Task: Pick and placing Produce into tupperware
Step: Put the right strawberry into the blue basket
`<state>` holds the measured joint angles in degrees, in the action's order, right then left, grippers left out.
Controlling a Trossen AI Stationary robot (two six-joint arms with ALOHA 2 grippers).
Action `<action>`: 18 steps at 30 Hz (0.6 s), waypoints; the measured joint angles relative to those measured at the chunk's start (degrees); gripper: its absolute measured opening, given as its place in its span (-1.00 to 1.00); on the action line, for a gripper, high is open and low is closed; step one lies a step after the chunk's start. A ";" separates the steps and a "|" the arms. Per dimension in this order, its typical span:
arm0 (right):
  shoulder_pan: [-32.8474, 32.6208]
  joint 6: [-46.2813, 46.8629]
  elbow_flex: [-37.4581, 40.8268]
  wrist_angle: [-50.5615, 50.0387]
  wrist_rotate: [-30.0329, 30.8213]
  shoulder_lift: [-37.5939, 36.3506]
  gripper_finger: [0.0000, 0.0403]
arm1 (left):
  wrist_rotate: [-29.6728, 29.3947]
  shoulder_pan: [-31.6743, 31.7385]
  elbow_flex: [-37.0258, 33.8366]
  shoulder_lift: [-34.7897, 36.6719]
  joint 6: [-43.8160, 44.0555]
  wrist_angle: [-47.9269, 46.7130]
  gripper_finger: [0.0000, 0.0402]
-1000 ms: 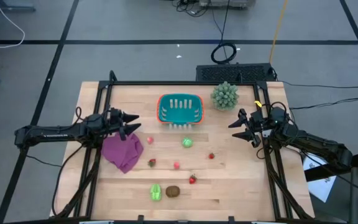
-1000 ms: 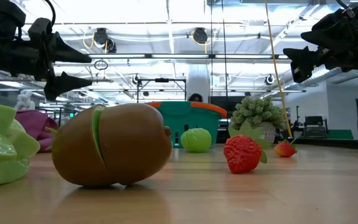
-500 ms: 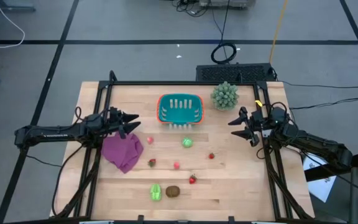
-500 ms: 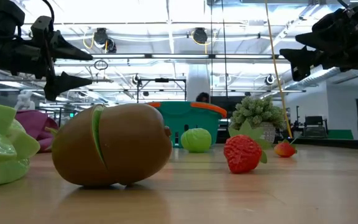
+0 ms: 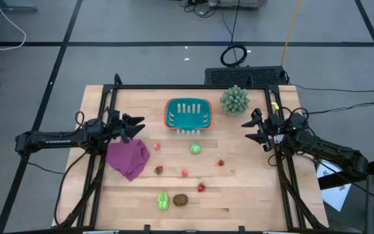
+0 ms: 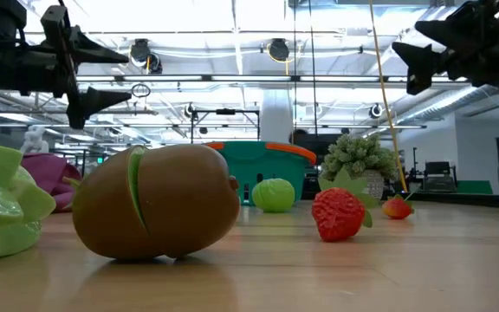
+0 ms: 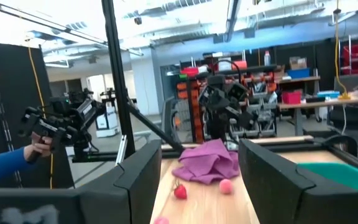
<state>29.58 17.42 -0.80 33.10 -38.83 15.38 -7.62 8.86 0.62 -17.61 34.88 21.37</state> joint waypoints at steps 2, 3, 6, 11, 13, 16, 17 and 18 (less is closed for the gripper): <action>-0.02 0.09 0.00 0.18 -0.02 0.00 0.01 | -0.30 -0.02 0.00 0.00 -1.01 -0.06 0.61; -0.02 0.12 0.00 0.13 -0.10 0.00 0.01 | -0.77 -0.02 0.00 0.00 -1.34 -0.09 0.61; -0.02 0.12 0.00 0.63 -0.20 0.02 0.01 | -1.05 0.00 0.00 0.00 -1.32 -0.17 0.61; -0.06 5.49 -0.11 8.47 -0.30 0.02 0.01 | 1.56 -0.01 0.00 -0.01 -2.22 0.19 0.61; -0.46 8.47 -0.85 11.88 -0.33 0.00 0.01 | 4.28 0.00 0.00 -0.02 -2.64 1.81 0.61; -2.85 10.14 -2.84 14.09 -1.15 0.02 0.01 | 7.78 -0.04 0.02 -0.02 -2.80 5.69 0.61; -4.06 10.18 -3.44 13.45 -2.05 0.04 0.01 | 8.67 -0.04 0.02 -0.02 -2.94 6.82 0.61; -5.47 10.09 -4.25 13.37 -2.32 0.22 0.01 | 9.70 -0.04 0.02 -0.01 -3.68 7.69 0.61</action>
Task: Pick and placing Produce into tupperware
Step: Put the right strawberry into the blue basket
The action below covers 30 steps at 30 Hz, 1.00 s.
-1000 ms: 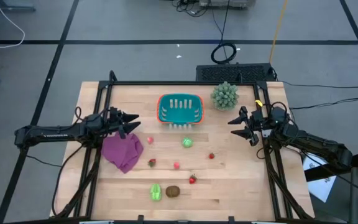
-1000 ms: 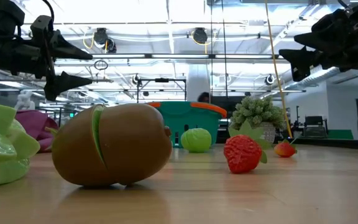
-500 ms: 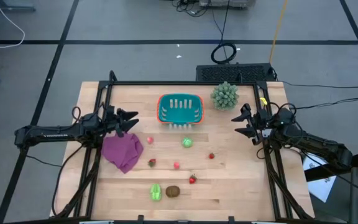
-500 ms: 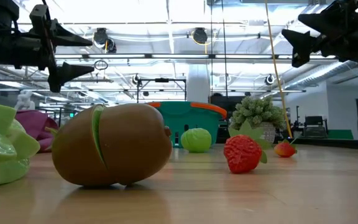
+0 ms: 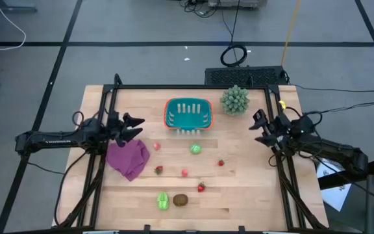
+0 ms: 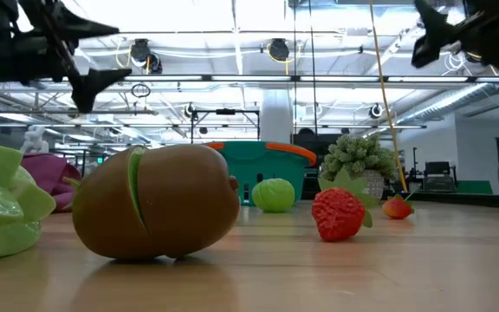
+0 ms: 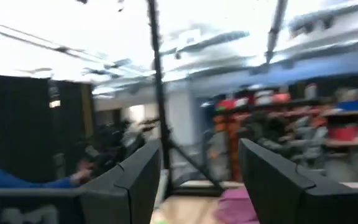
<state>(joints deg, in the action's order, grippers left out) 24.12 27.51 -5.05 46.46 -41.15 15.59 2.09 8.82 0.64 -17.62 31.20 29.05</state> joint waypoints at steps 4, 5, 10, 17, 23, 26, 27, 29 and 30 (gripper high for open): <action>-5.50 -4.61 -1.72 0.76 1.02 1.19 0.01 | 2.76 0.01 0.00 -0.01 -2.77 1.92 0.61; -6.63 -5.97 -1.68 0.19 1.89 1.81 0.01 | 2.15 0.02 0.00 -0.01 -2.80 2.48 0.61; -11.24 -11.98 -1.72 0.47 6.55 6.77 0.01 | -0.86 0.04 0.00 -0.01 -1.16 3.87 0.61; -16.85 -17.76 -5.71 0.31 10.00 14.48 0.01 | 0.21 -0.01 0.12 0.01 -0.24 9.04 0.61; -25.52 -27.85 -18.13 -11.22 9.86 21.33 0.01 | 0.96 -3.94 3.97 -0.45 -3.88 6.93 0.61; -30.28 -34.73 -25.92 -22.52 13.27 25.05 0.01 | 0.54 -7.63 8.83 -1.06 -6.94 1.49 0.61; -31.71 -37.22 -28.37 -26.54 15.64 26.16 0.01 | -0.23 -9.00 10.91 -1.41 -8.04 -1.28 0.61; -34.40 -41.98 -33.31 -34.00 21.36 28.58 0.01 | -2.60 -11.95 15.77 -2.81 -9.96 -8.12 0.61; -35.51 -44.11 -35.42 -37.35 24.36 29.63 0.01 | -3.96 -13.54 18.35 -3.94 -10.81 -11.53 0.61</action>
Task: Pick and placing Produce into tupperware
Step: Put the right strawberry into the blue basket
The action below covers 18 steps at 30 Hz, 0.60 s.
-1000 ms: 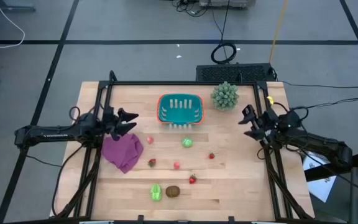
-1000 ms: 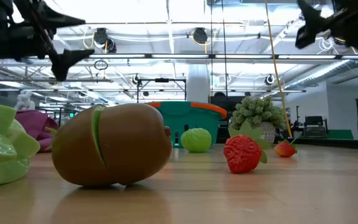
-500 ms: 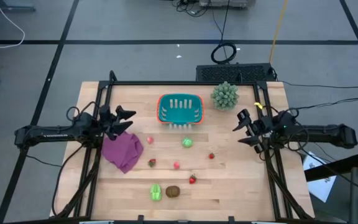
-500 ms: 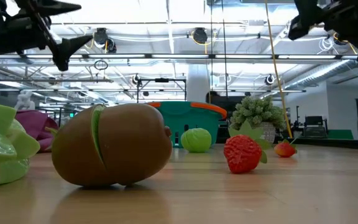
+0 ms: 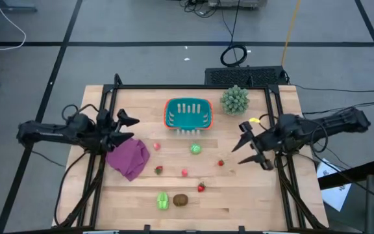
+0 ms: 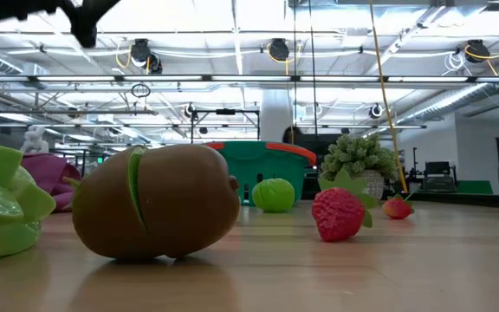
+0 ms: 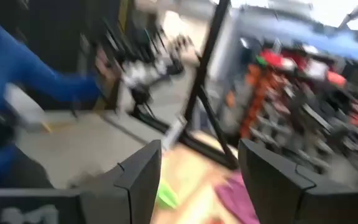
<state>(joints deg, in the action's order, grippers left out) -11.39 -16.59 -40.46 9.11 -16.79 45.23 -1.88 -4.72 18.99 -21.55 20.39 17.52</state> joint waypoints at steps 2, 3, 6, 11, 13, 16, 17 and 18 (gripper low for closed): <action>-1.96 -3.40 -3.87 -5.14 5.92 1.94 0.01 | -2.82 -3.32 5.93 -3.01 -1.47 -6.28 0.61; -2.84 -4.77 -5.74 -7.06 8.84 2.86 0.01 | -4.00 -5.06 8.81 -4.66 -2.19 -9.14 0.61; -4.93 -6.90 -10.91 -12.50 16.80 5.13 0.01 | -7.34 -10.13 18.06 -10.44 -3.50 -17.65 0.61; -6.99 -4.98 -17.46 -22.87 25.19 8.90 0.01 | -17.23 -17.66 32.51 -20.71 -2.19 -34.48 0.61; -7.56 -2.08 -19.12 -25.91 26.85 10.57 0.01 | -21.38 -20.06 36.82 -24.75 -0.42 -39.77 0.61; -8.21 3.22 -20.99 -30.35 27.45 13.50 0.01 | -25.02 -22.54 42.06 -30.54 3.34 -46.33 0.61; -8.34 5.24 -21.41 -31.63 27.45 14.48 0.01 | -25.58 -23.10 43.62 -32.25 4.92 -48.64 0.61; -8.42 7.12 -21.82 -33.09 27.43 15.49 0.01 | -26.10 -23.58 45.17 -33.87 6.66 -50.58 0.61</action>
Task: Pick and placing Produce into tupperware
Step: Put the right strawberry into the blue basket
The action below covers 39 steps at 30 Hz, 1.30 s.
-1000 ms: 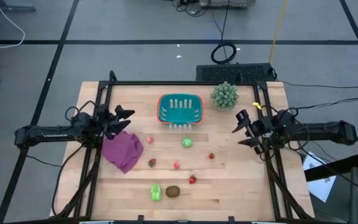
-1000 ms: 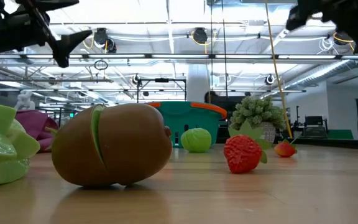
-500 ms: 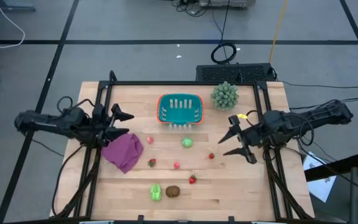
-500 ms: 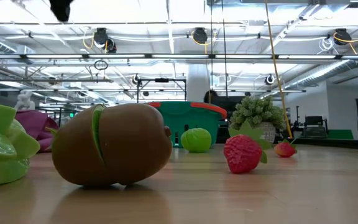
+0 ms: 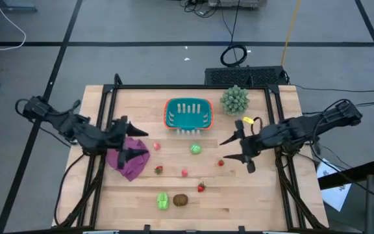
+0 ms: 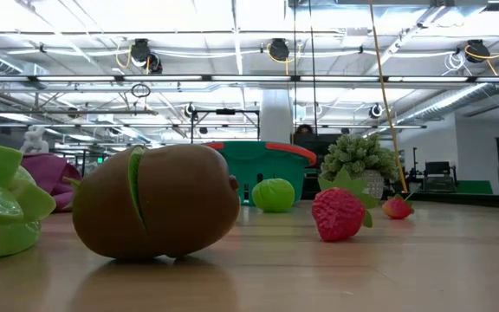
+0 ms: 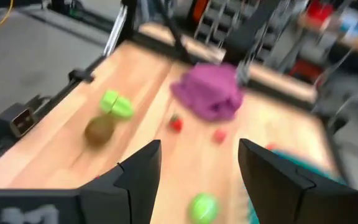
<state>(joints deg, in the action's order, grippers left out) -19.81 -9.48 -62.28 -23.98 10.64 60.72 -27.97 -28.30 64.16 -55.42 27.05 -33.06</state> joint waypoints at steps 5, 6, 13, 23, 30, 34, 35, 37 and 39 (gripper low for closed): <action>-0.18 7.62 -0.35 -7.71 0.02 3.69 0.01 | -2.12 -0.83 6.01 -7.23 9.95 -12.53 0.61; -0.10 8.97 -0.35 -9.19 0.02 4.29 0.01 | -2.12 -0.83 6.92 -8.47 11.63 -14.79 0.61; -0.09 18.84 -0.35 -18.37 -0.18 6.91 0.01 | -2.11 -0.64 10.15 -13.65 20.13 -26.12 0.61; 0.13 24.69 -0.35 -20.10 -6.60 14.71 0.01 | -2.13 -0.55 10.21 -14.44 22.18 -28.45 0.61; 2.35 21.76 -0.35 -20.04 -9.39 22.70 0.01 | -2.11 -0.54 10.21 -14.38 22.12 -28.43 0.61; 3.91 20.28 -0.35 -19.51 -9.43 25.32 0.01 | -2.10 -0.54 10.21 -14.38 21.70 -28.43 0.61; 4.23 20.13 -0.35 -19.51 -9.46 25.79 0.01 | -2.09 -0.56 10.21 -14.38 21.57 -28.44 0.61; 5.05 19.79 -0.35 -19.53 -10.47 26.77 0.01 | -2.09 -0.54 10.21 -14.38 21.24 -28.50 0.61; 5.66 18.94 -0.35 -19.54 -10.96 27.39 0.01 | -2.07 -0.55 10.21 -14.38 21.13 -28.76 0.61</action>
<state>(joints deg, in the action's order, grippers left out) -14.16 9.46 -62.63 -43.52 -0.32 88.11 -30.05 -28.84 74.37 -69.80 48.18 -61.82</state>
